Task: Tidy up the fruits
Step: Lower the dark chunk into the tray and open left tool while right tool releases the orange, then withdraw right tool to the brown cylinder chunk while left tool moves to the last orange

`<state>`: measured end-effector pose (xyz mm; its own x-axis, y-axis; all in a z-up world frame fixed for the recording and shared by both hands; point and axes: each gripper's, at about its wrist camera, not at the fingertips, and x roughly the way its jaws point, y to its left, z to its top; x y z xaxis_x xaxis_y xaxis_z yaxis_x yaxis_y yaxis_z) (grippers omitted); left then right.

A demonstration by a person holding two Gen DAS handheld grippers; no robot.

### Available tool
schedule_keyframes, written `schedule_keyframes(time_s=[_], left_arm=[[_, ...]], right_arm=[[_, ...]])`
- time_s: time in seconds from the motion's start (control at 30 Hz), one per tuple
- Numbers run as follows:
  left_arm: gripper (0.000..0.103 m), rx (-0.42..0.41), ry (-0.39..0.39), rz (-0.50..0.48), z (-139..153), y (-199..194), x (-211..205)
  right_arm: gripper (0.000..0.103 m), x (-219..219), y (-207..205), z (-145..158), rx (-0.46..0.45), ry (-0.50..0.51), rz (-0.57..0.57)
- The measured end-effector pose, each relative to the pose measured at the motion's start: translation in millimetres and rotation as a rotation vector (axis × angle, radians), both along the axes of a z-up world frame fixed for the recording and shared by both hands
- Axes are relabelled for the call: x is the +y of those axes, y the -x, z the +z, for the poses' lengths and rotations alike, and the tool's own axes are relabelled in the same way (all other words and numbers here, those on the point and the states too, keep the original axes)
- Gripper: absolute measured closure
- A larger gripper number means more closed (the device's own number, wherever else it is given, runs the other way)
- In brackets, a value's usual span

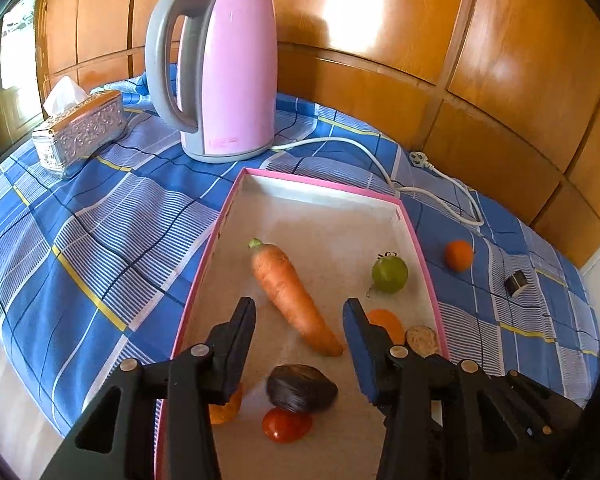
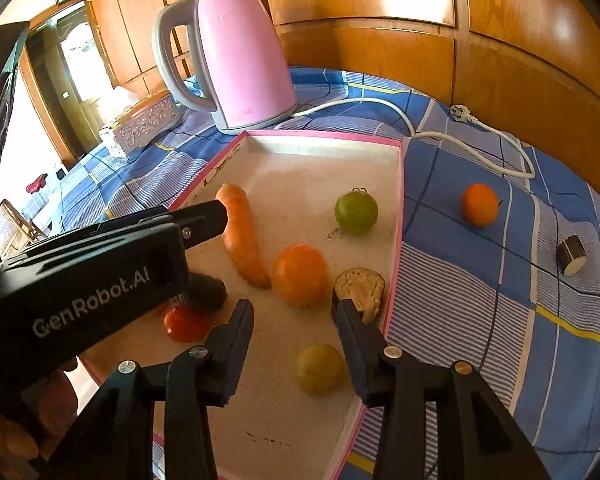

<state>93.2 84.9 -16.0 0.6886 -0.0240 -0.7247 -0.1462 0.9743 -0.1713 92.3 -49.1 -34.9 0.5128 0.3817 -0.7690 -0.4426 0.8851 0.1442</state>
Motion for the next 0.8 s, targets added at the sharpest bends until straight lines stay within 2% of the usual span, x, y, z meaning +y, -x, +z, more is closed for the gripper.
schedule_keyframes(time_s=[0.43,0.8], left_arm=[[0.057,-0.009,0.006,-0.020,6,14,-12],[0.057,-0.032,-0.019,-0.082,14,25,-37]], right_arm=[[0.059,-14,15,14,-0.046,-0.016,-0.047],[0.059,-48,26,25,-0.077,-0.041,-0.138]])
